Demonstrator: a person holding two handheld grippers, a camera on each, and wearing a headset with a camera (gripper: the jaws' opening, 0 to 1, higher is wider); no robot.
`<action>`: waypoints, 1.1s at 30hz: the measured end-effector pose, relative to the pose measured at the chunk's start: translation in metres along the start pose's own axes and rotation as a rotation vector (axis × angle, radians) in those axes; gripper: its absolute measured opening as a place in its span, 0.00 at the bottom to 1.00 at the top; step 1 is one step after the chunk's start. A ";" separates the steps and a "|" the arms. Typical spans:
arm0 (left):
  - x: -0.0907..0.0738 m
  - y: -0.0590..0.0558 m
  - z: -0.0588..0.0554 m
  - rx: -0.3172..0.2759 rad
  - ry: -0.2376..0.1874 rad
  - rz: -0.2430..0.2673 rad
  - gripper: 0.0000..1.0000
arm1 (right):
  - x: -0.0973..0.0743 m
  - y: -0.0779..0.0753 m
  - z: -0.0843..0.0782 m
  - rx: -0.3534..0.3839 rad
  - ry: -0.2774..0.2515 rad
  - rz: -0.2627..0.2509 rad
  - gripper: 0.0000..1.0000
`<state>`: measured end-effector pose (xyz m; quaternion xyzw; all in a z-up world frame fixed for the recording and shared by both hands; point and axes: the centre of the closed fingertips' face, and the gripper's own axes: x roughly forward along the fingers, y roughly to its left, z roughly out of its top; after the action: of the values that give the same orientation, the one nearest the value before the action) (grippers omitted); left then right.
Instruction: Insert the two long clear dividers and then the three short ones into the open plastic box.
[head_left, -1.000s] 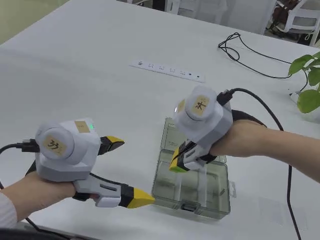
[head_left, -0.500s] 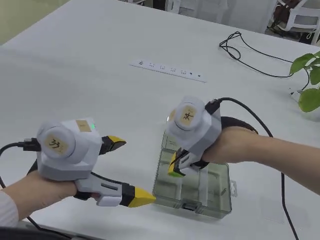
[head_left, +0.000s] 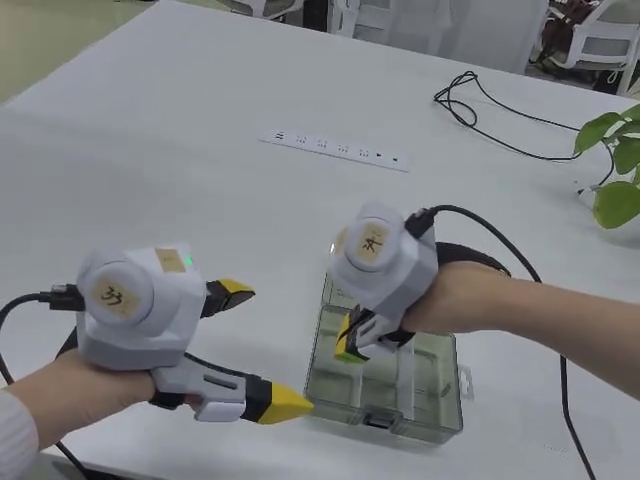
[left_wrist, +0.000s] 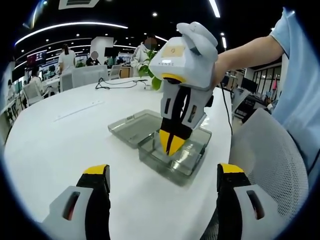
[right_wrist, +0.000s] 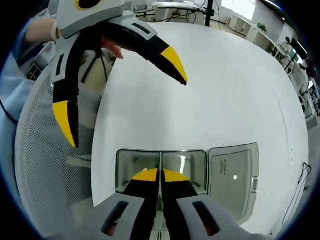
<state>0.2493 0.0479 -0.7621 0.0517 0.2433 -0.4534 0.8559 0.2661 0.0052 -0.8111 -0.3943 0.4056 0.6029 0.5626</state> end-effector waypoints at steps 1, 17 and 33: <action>0.000 0.000 0.000 0.003 0.000 0.000 0.90 | -0.002 0.000 0.003 -0.012 -0.029 -0.002 0.04; 0.004 -0.009 0.006 0.031 0.017 -0.023 0.91 | -0.025 0.004 0.008 -0.004 -0.234 -0.031 0.67; 0.002 -0.012 0.015 0.039 0.017 -0.021 0.92 | -0.045 -0.002 -0.009 0.075 -0.363 -0.130 1.00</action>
<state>0.2466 0.0346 -0.7485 0.0696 0.2421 -0.4664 0.8479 0.2708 -0.0187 -0.7727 -0.2832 0.2932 0.6109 0.6786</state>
